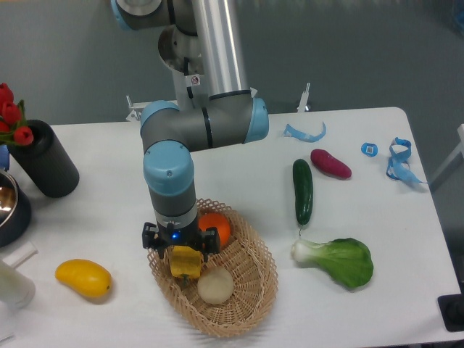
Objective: Pick up the yellow pepper from the basket
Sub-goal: 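Close the gripper on the yellow pepper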
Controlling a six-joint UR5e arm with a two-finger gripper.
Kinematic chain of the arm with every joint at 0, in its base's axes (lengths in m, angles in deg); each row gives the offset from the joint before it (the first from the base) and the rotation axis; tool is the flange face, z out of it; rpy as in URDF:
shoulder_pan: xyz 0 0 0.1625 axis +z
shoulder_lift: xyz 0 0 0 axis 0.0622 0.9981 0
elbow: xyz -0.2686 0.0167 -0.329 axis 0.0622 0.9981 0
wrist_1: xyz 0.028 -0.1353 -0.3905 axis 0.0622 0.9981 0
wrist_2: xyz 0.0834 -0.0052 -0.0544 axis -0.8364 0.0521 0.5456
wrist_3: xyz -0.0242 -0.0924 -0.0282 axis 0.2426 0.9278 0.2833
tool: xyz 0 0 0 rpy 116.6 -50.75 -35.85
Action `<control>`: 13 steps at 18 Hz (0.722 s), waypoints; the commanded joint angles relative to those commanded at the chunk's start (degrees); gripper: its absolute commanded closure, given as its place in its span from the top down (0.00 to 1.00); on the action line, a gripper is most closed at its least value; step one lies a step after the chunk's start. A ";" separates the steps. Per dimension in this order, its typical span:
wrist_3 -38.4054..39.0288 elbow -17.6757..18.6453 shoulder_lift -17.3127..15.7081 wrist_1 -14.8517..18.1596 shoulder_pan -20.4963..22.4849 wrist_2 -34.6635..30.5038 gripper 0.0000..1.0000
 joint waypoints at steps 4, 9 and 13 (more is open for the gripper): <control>0.00 0.26 0.18 0.00 0.00 0.00 1.00; 0.00 0.26 0.53 0.00 0.00 -0.17 0.96; 0.00 0.00 0.53 0.00 0.09 -0.26 0.64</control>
